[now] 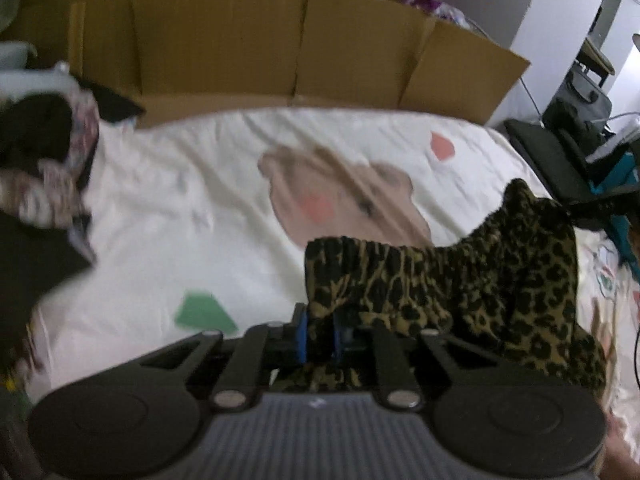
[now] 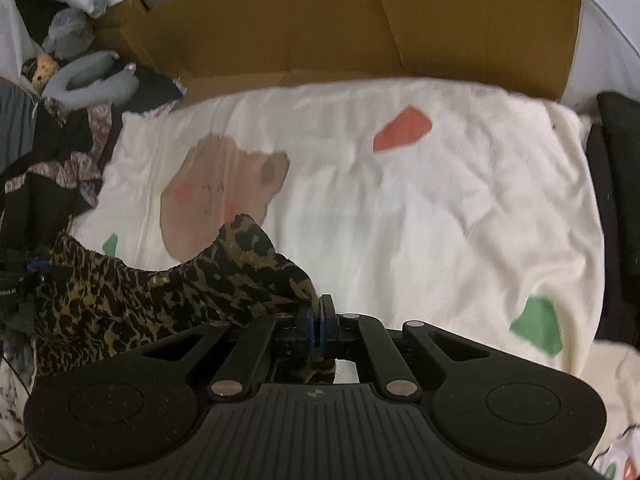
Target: Fold clothes
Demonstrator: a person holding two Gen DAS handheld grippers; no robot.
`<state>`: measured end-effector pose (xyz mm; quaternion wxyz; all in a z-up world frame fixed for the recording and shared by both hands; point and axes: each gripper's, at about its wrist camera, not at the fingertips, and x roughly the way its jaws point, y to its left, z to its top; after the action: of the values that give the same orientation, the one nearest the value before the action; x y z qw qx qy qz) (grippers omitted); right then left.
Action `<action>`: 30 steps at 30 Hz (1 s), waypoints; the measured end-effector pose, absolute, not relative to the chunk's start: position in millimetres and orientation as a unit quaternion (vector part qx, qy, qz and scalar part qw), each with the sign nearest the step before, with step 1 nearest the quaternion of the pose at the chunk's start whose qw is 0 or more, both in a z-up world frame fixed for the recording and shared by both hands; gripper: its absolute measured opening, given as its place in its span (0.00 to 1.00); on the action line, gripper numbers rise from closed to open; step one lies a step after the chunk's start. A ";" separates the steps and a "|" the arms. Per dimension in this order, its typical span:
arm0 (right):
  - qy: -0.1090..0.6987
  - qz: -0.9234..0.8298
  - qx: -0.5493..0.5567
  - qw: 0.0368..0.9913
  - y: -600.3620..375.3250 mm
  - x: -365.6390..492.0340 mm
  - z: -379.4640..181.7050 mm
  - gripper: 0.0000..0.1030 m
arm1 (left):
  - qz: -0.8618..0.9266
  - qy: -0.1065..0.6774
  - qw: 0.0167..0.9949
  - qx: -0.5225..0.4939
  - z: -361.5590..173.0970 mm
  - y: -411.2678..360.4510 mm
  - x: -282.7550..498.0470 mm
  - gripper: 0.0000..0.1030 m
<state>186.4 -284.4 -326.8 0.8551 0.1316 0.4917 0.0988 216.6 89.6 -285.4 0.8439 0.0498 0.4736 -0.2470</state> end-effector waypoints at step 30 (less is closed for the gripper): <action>0.496 0.103 0.055 0.861 -273.1 255.3 -344.0 0.51 | -0.191 0.512 0.838 0.003 -325.9 121.7 318.0 0.35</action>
<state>255.3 -273.1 -344.0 0.8607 0.0550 0.4955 0.1031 318.0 121.7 -325.9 0.8377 0.0035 0.5117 -0.1908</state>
